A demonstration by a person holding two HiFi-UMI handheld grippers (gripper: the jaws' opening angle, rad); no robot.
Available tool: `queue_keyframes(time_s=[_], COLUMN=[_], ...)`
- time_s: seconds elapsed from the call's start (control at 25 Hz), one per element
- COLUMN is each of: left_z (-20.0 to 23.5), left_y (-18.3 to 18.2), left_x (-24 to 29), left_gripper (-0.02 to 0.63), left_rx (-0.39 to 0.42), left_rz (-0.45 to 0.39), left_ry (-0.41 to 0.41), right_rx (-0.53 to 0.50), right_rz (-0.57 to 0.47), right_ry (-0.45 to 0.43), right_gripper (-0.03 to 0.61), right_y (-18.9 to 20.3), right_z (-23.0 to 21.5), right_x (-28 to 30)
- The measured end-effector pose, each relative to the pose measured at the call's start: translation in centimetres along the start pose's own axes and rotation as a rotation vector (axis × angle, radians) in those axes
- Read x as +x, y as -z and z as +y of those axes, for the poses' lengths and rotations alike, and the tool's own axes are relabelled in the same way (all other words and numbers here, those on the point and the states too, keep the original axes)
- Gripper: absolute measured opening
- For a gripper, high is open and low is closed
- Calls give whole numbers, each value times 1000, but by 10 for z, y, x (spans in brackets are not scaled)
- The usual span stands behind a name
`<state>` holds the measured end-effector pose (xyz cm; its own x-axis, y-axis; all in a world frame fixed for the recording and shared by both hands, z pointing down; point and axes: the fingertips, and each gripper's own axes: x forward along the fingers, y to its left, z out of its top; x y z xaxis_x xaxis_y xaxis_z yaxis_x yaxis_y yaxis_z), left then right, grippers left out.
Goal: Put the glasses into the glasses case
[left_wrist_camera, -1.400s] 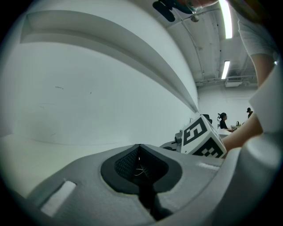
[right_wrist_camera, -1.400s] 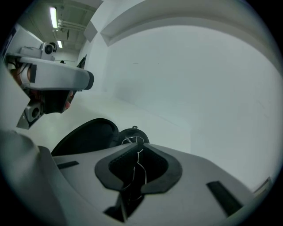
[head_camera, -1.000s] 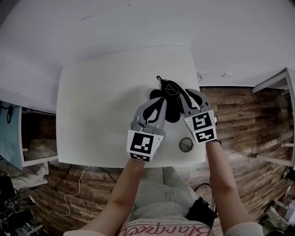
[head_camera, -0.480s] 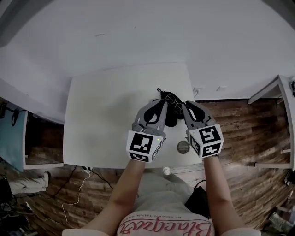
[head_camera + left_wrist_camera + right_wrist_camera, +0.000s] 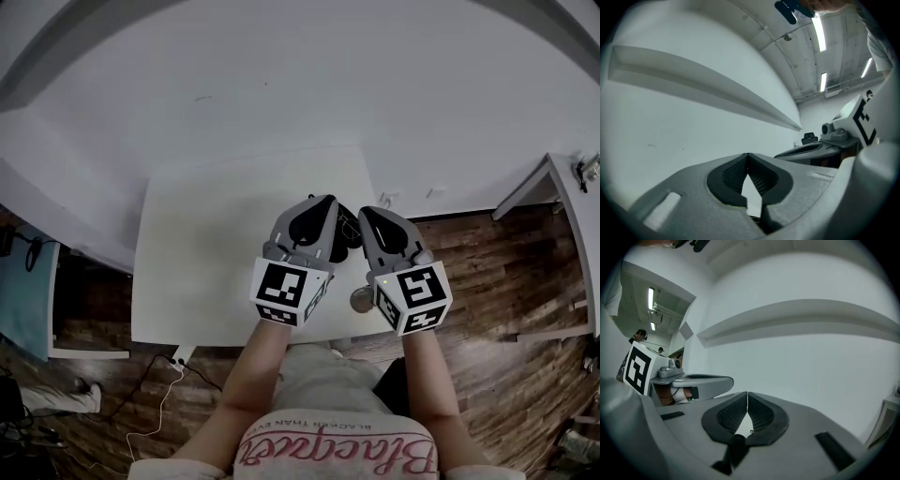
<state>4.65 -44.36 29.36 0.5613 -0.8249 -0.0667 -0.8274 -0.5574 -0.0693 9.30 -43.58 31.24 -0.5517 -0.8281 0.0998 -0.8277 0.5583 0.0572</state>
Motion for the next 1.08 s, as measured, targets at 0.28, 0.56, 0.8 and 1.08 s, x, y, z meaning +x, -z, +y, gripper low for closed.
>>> queue_keyframes(time_s=[0.28, 0.56, 0.8, 1.08], left_z=[-18, -26, -27, -33], left_y=[-26, -39, -34, -33], left_x=[-3, -10, -18, -30], left_gripper=[6, 6, 6, 6], left_rx=[36, 64, 67, 63], left_rz=[-33, -60, -57, -82], left_ry=[34, 31, 24, 45], right_rx=[-9, -44, -65, -58], right_rz=[-59, -89, -83, -96], right_ry=[37, 61, 54, 52], right_gripper=[12, 12, 12, 12], right_y=[-27, -43, -37, -32], right_z=[0, 4, 15, 25], right_x=[-19, -33, -39, -44])
